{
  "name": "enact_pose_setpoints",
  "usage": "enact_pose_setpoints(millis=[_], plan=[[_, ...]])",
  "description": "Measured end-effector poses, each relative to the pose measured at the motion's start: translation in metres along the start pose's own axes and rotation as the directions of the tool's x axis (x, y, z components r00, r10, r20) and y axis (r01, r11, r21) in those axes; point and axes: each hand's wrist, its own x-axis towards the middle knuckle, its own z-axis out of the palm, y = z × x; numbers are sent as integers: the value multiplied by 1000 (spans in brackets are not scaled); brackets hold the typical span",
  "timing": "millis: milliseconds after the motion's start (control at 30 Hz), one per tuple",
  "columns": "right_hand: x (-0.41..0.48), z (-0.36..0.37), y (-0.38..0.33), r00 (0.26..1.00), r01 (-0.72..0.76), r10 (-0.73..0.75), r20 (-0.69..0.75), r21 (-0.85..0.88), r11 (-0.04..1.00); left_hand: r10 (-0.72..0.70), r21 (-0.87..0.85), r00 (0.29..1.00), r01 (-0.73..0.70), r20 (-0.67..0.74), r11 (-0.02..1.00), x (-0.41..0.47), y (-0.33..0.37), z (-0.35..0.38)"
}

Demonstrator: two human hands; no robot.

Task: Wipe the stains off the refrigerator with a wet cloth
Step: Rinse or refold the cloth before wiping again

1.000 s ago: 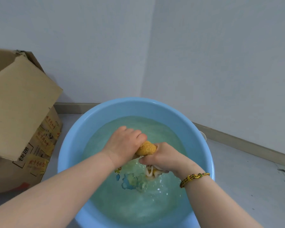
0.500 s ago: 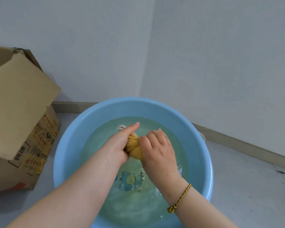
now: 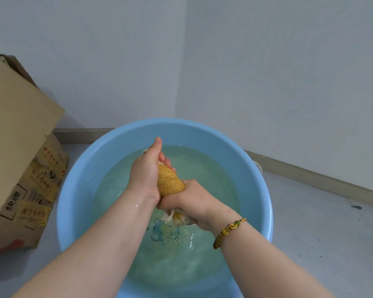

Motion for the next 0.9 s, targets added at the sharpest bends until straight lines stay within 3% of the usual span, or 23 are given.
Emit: enact_pose_setpoints(millis=[133, 300, 333, 400, 433, 500, 567, 633, 700, 767, 833, 867, 900], plan=[[2, -9, 3, 986, -39, 12, 165, 159, 986, -26, -30, 997, 28, 68, 999, -3, 2, 1], [-7, -8, 8, 922, -39, -93, 375, 331, 943, -112, 11, 959, 113, 261, 994, -7, 5, -2], [-7, -12, 7, 924, -14, -85, 373, 254, 967, -120, 17, 945, 121, 305, 993, -8, 7, -4], [-9, -23, 3, 959, 94, -54, 278, -135, 986, -152, 0, 904, 166, 399, 986, -11, 14, -7], [-9, -29, 0, 980, 148, -79, 184, -398, 905, -173, -31, 887, 206, 427, 978, -12, 18, -10], [-6, -38, 2, 960, 216, -273, 66, -792, 570, -236, -21, 868, 272, 438, 962, -11, 22, -15], [-3, -46, 9, 847, 233, -523, 95, -951, 205, -294, 187, 871, 237, 394, 953, -12, 21, -16], [1, -52, 19, 681, 204, -719, 139, -979, 4, -358, 436, 861, 183, 361, 881, -11, 15, -16], [5, -53, 21, 599, 87, -791, 125, -992, -91, -510, 591, 784, 234, 355, 772, -10, 16, -20], [1, -52, 16, 530, -31, -844, 82, -993, -116, -676, 715, 632, 264, 379, 648, -11, 20, -21], [2, -54, 16, 451, -76, -887, 99, -986, -149, -775, 854, 505, 131, 380, 503, -14, 19, -18], [3, -56, 17, 423, -67, -896, 138, -981, -182, -789, 897, 503, 61, 351, 438, -16, 16, -15], [5, -57, 19, 421, -33, -891, 167, -979, -200, -777, 924, 545, 12, 314, 382, -17, 13, -12]])
